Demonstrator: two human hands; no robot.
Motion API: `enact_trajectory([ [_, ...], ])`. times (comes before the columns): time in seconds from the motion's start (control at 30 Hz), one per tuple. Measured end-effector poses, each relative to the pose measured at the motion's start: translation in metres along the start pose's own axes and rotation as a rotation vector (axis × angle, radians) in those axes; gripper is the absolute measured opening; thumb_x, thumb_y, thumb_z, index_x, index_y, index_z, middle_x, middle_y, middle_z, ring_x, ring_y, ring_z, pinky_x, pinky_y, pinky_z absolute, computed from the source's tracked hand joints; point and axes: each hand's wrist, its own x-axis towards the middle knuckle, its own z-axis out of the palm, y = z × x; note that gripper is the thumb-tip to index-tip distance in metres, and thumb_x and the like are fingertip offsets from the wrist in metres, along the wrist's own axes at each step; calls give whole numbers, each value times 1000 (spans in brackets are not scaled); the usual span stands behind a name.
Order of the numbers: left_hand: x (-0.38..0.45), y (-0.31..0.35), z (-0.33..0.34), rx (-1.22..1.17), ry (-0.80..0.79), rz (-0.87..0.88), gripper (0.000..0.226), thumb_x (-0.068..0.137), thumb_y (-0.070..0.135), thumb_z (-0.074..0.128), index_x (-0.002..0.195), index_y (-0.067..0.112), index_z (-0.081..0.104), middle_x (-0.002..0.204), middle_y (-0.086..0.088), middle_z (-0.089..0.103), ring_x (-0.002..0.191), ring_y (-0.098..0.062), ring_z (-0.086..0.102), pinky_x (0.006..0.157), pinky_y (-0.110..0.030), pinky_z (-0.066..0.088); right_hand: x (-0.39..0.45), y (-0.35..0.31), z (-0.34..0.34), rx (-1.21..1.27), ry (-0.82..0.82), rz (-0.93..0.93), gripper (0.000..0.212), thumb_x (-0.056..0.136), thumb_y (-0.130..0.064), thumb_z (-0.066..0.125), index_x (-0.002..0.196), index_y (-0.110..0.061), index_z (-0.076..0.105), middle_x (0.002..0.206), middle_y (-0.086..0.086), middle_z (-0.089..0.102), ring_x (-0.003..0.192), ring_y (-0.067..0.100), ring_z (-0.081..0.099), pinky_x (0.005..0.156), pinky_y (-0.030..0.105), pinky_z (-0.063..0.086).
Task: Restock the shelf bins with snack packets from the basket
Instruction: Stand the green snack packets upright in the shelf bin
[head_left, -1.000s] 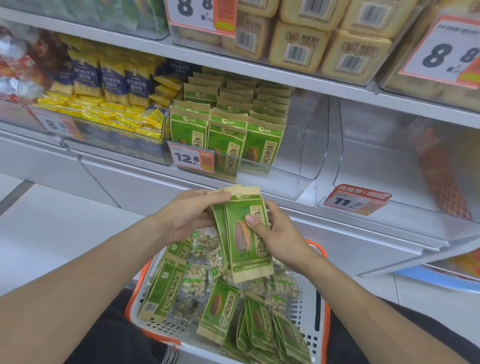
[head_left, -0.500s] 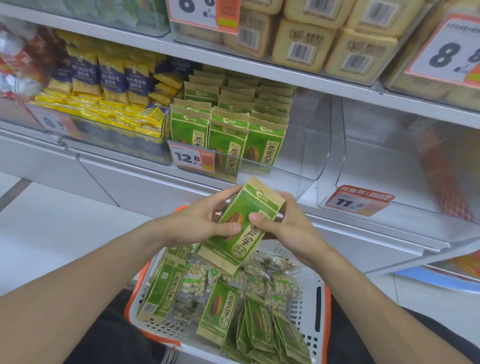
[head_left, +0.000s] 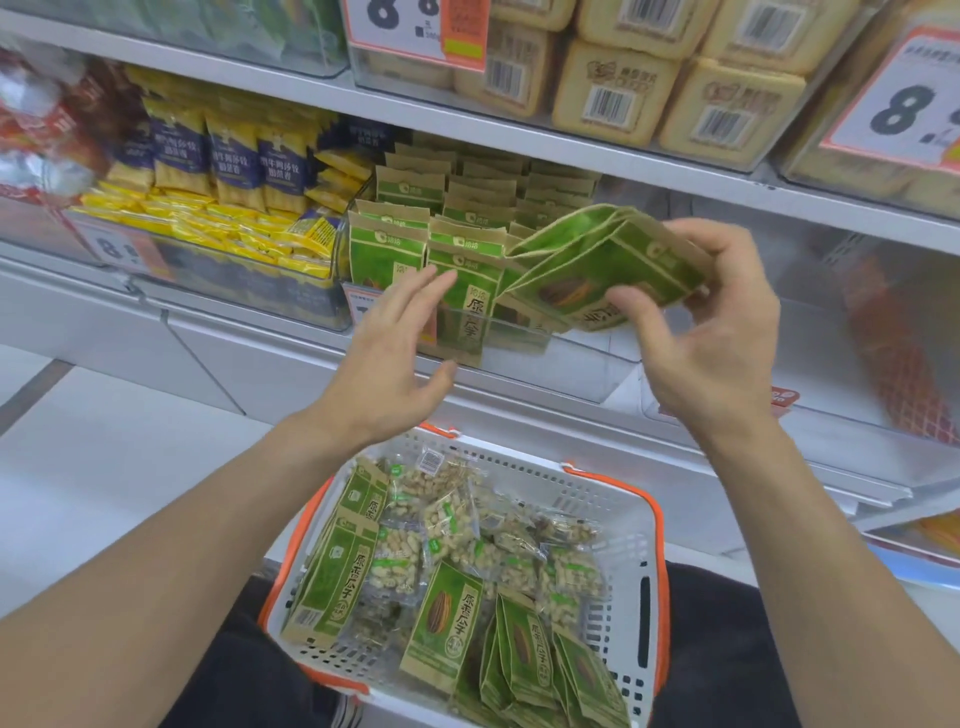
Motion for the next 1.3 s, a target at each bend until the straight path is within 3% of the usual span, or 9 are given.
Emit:
enact_trajectory([
  [0.17, -11, -8, 13, 73, -131, -3, 80, 89, 29, 61, 157, 26, 19, 164, 0, 17, 152, -18, 8, 121, -46, 15, 23, 10, 10, -79, -12, 30, 45, 84, -13, 75, 124, -10, 54, 115, 8, 61, 105, 24, 62, 90, 43, 52],
  [0.4, -11, -11, 9, 104, -82, 14, 78, 91, 22, 63, 157, 24, 21, 165, 3, 13, 152, -14, 6, 118, -34, 12, 41, 8, 4, -118, -60, 54, 48, 84, -15, 75, 126, -22, 52, 117, -1, 63, 102, 16, 63, 86, 27, 52],
  [0.5, -9, -14, 13, 127, -105, -1, 78, 92, 25, 61, 157, 25, 18, 166, 3, 10, 153, -14, 3, 119, -39, 12, 45, 10, -1, -140, -96, 58, 49, 84, -16, 76, 122, -31, 50, 115, -4, 63, 100, 16, 64, 84, 33, 54],
  [0.7, -6, -16, 21, 180, -127, -20, 79, 93, 28, 58, 158, 27, 14, 166, 2, 5, 153, -14, -3, 123, -43, 12, 43, 23, 21, -226, -177, 64, 49, 81, -17, 79, 125, -17, 57, 118, -2, 61, 106, 15, 60, 93, 39, 51],
  [0.8, -7, -15, 22, 180, -130, -30, 79, 93, 27, 58, 158, 27, 13, 166, 2, 3, 153, -13, -6, 123, -44, 12, 37, 25, 44, -296, -282, 79, 61, 78, -15, 82, 132, -14, 53, 125, 2, 55, 109, 9, 52, 97, 34, 47],
  [0.93, -9, -14, 20, 176, -140, -43, 77, 94, 27, 57, 158, 26, 13, 166, 4, 0, 152, -11, -9, 121, -42, 10, 30, 30, 57, -403, -422, 186, 79, 78, -13, 82, 144, -21, 38, 132, 2, 41, 120, 24, 51, 98, 37, 45],
  [1.03, -9, -14, 20, 177, -150, -52, 76, 95, 27, 56, 158, 25, 15, 166, 5, -2, 152, -9, -11, 121, -42, 11, 26, 34, 56, -468, -508, 207, 70, 87, -17, 74, 146, -23, 37, 133, 3, 41, 117, 28, 53, 95, 41, 48],
  [1.17, -9, -13, 21, 175, -161, -63, 75, 95, 28, 56, 158, 24, 17, 166, 5, -4, 151, -9, -12, 121, -42, 11, 25, 35, 56, -494, -491, 190, 48, 99, -28, 58, 144, -18, 44, 131, 7, 49, 120, 27, 49, 97, 36, 40],
  [1.3, -10, -13, 20, 178, -165, -69, 73, 94, 28, 57, 157, 23, 20, 166, 6, -4, 151, -9, -12, 121, -44, 13, 29, 38, 53, -464, -439, 173, 34, 103, -29, 50, 134, -17, 58, 110, 4, 57, 105, 22, 53, 82, 25, 35],
])
